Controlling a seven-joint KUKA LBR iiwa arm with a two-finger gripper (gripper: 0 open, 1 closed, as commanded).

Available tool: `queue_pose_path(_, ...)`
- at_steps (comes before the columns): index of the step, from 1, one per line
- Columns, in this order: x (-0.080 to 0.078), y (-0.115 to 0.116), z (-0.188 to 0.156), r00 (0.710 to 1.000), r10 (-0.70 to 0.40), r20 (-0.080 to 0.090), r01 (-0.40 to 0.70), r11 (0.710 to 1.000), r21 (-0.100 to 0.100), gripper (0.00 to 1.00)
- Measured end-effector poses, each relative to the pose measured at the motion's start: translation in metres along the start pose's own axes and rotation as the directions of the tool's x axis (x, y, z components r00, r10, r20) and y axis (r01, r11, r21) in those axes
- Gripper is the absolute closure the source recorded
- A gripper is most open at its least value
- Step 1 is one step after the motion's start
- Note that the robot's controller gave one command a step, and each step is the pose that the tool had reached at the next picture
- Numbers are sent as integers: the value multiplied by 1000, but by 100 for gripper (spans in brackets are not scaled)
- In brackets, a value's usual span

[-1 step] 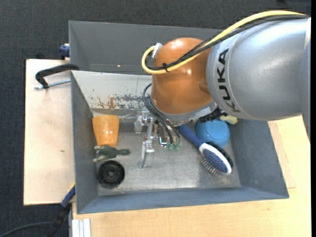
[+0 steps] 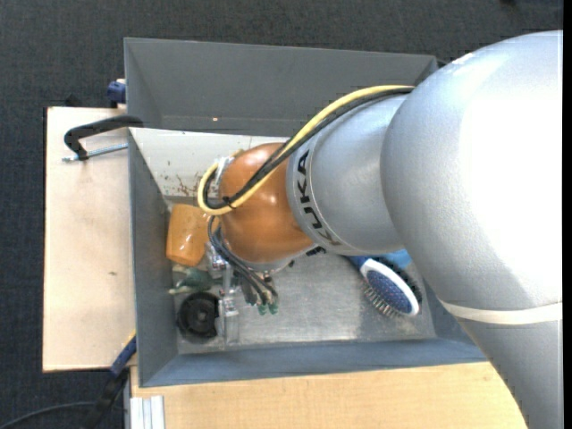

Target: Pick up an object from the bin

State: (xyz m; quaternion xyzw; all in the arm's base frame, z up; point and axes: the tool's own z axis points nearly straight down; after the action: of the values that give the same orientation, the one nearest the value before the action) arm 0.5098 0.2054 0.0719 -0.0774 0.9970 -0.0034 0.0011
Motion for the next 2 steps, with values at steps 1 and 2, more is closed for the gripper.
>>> queue_pose_path(1,-2,-1,-4,1000,2,8,-2,1000,-2,100)
queue_pose_path(2,-10,-4,-163,997,-75,15,76,997,-10,100)
